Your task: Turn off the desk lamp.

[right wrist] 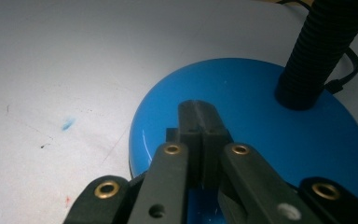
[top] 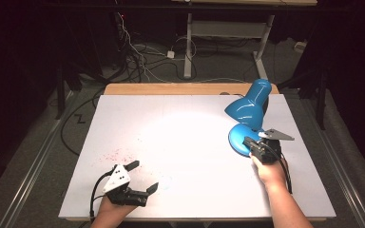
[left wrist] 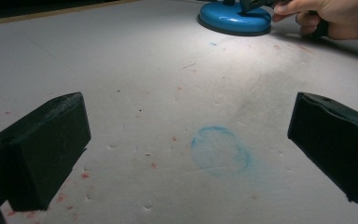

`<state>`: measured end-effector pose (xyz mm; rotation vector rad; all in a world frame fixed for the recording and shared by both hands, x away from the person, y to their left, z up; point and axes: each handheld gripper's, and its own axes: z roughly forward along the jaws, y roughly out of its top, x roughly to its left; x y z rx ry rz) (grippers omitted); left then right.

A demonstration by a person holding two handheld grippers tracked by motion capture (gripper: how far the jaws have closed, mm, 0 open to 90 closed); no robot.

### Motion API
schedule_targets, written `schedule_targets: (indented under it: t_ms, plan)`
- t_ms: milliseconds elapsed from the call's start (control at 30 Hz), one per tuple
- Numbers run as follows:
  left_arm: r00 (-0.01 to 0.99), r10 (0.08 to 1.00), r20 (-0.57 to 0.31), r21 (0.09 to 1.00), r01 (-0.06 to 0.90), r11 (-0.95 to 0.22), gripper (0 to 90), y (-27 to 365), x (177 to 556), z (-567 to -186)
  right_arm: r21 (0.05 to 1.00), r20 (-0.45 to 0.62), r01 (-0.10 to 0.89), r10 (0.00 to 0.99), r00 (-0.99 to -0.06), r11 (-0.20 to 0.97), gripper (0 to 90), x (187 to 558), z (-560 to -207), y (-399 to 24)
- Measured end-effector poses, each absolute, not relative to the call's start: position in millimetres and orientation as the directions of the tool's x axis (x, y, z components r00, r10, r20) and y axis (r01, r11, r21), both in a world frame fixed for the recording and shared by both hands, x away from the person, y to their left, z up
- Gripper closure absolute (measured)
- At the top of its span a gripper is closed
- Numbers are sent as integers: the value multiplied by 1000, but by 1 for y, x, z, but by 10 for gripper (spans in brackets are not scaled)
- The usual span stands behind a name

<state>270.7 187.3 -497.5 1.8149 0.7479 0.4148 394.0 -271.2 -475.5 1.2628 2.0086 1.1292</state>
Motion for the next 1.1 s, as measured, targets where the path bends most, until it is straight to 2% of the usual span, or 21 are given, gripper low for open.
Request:
schedule_targets:
  t_ms: [33,100,200,700,1100]
  plan:
    - [741,667,-71,930,291,-223,0,187,270,-498,848,-4,488,923,-385,207,900,395,-476,-274]
    - [742,667,-72,930,291,-223,0,187,271,-498,848,45,501,918,-394,173,900,397,-477,-279]
    - [741,667,-78,928,297,-223,0,187,271,-498,848,19,493,917,-398,197,900,396,-476,-278]
    - [740,668,-79,929,297,-220,0,188,271,-498,848,18,491,915,-402,199,900,396,-475,-277]
    - [741,667,-77,929,296,-221,0,188,271,-498,873,11,437,888,-460,216,900,375,-465,-264]
